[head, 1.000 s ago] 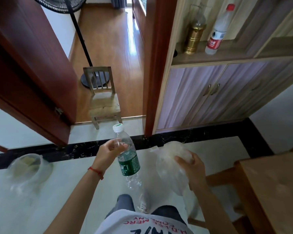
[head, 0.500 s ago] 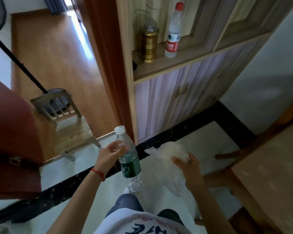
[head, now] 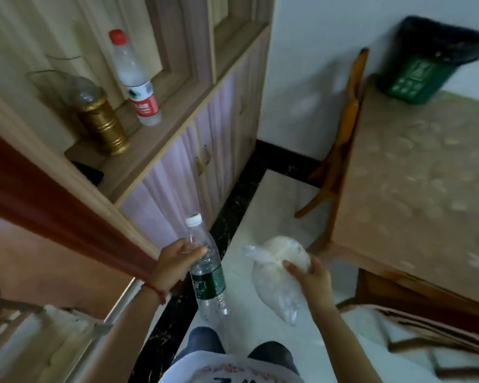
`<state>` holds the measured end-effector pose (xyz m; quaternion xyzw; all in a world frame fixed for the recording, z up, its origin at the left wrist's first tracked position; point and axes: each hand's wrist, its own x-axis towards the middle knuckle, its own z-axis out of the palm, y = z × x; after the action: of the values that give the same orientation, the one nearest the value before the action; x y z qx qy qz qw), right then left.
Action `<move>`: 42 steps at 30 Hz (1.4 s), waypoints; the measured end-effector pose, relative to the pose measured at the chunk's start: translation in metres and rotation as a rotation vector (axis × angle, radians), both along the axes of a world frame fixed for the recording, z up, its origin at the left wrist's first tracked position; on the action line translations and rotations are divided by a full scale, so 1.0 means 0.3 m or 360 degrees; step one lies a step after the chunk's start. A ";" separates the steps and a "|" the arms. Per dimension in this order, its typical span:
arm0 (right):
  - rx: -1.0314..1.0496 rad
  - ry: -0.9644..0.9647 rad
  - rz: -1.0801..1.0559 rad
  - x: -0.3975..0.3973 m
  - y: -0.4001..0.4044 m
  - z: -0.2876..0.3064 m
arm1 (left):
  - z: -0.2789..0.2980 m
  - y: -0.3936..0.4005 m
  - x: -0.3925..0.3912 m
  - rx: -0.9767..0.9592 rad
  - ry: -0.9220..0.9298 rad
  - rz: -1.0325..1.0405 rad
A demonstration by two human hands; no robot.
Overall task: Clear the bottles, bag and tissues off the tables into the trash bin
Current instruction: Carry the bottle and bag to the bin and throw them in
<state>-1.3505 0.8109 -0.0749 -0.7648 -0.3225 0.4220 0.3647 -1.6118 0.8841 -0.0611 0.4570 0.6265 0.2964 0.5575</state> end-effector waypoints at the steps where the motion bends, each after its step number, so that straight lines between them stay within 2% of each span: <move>1: -0.0010 -0.0008 -0.0056 0.004 -0.001 0.002 | -0.006 0.031 0.013 0.0001 -0.0007 -0.0036; 5: 0.0012 -0.0011 -0.0294 0.025 0.009 0.015 | 0.000 0.144 0.072 0.0011 -0.0048 -0.0226; 10: 0.0050 0.0056 -0.0444 0.069 0.085 0.022 | 0.005 0.282 0.147 -0.0050 -0.0225 -0.0295; 13: 0.0124 0.0116 -0.0501 0.111 0.170 0.018 | 0.000 0.377 0.203 -0.0077 -0.0224 -0.0332; 17: 0.0169 0.0125 -0.0488 0.191 0.317 0.003 | -0.025 0.530 0.292 -0.0111 -0.0284 -0.0302; 21: 0.0198 0.0134 -0.0468 0.287 0.482 0.007 | -0.035 0.694 0.401 -0.0068 -0.0215 -0.0313; 29: 0.0253 0.0188 -0.0375 0.469 0.799 0.064 | 0.015 1.001 0.597 0.0006 -0.0231 -0.0319; 36: 0.0293 0.0194 -0.0433 0.553 1.045 0.091 | 0.048 1.276 0.699 0.0022 -0.0304 -0.0320; 42: 0.0411 0.0163 -0.0540 0.614 1.279 0.146 | 0.078 1.566 0.788 0.0101 -0.0335 -0.0474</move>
<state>-1.1663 1.1947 -0.0311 -0.7325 -0.2217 0.3481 0.5414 -1.3753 1.3538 -0.0378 0.5287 0.4803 0.2764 0.6430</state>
